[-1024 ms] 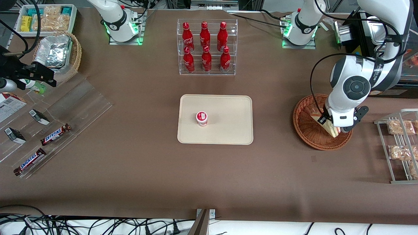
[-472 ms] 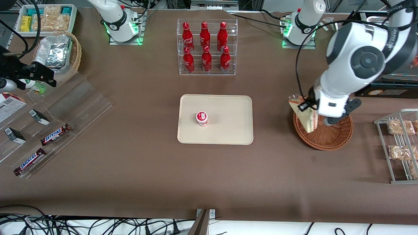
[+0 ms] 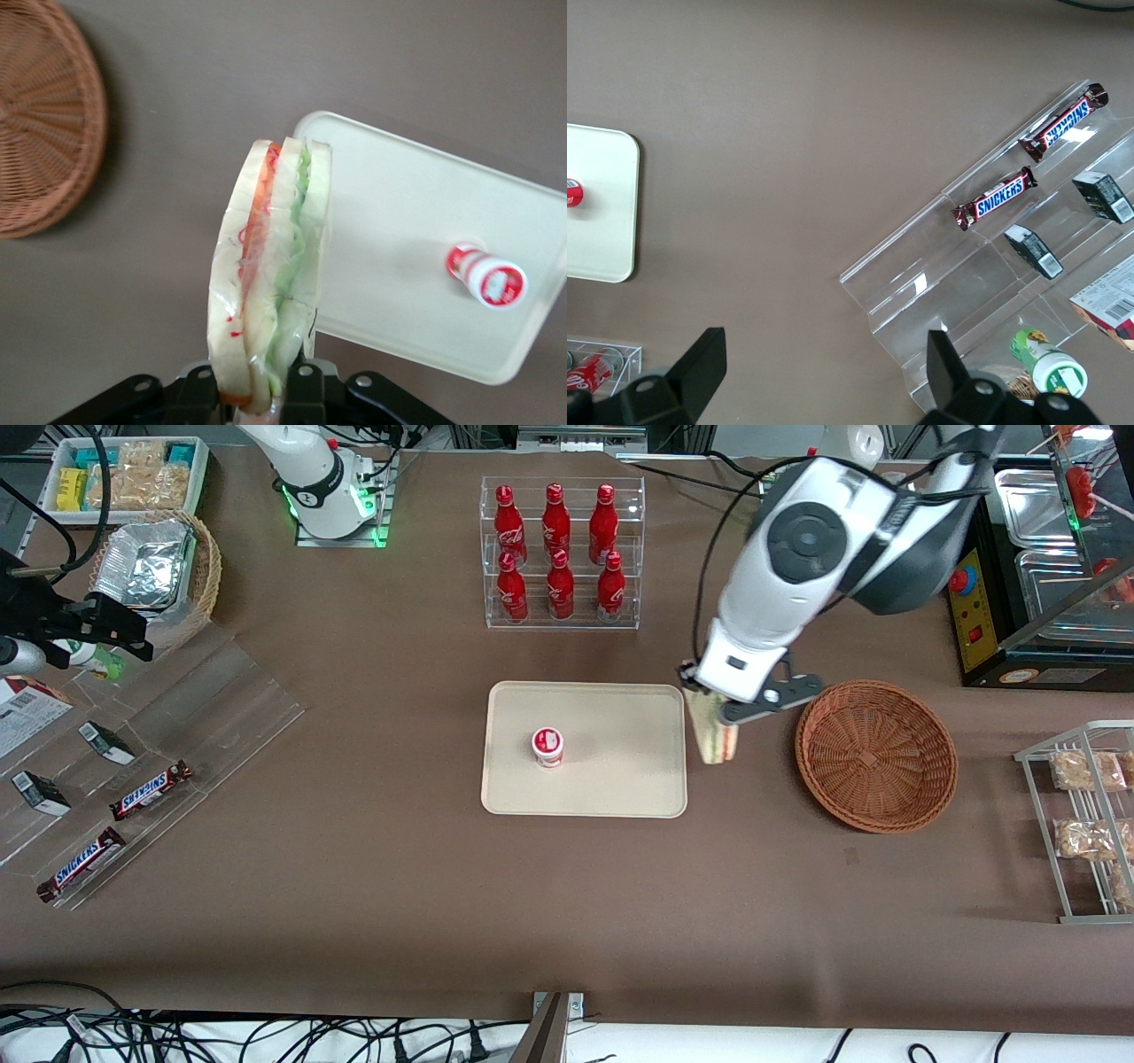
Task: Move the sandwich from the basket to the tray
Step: 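Lift the sandwich and carry it over the cream tray, then lower the sandwich onto the tray beside the yogurt bottle and release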
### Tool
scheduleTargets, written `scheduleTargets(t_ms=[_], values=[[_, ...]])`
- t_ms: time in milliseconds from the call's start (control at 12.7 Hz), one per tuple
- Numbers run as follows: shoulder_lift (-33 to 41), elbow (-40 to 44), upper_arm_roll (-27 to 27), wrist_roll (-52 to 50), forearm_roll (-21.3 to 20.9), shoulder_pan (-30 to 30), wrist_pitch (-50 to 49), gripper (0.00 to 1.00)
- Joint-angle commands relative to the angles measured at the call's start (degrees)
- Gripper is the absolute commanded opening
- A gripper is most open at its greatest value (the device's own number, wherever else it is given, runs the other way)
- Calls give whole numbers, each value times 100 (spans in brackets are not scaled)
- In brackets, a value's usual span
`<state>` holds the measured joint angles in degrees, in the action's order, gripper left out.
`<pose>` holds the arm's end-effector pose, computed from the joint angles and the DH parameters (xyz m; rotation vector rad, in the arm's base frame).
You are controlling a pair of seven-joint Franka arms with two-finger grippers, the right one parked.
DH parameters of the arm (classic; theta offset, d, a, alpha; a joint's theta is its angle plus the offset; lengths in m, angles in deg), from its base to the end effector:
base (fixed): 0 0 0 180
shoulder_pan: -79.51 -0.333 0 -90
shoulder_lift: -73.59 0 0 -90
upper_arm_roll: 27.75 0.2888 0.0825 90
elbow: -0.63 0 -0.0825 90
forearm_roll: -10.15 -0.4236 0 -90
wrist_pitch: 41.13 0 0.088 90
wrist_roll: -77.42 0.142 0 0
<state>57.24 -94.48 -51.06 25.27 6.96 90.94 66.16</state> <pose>0.5552 -0.3600 0.3746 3.0954 0.4646 -0.1196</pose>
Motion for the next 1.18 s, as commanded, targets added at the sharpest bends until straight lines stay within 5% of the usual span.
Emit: scheduleTargets(t_ms=[0,472,1102], values=[[-411,194,19,30,-259,446,343,24],[-1325,71,28,-927,-1454,1063,1408,24],[-1537,-482,54,-1359,-2141,984,2032,24]])
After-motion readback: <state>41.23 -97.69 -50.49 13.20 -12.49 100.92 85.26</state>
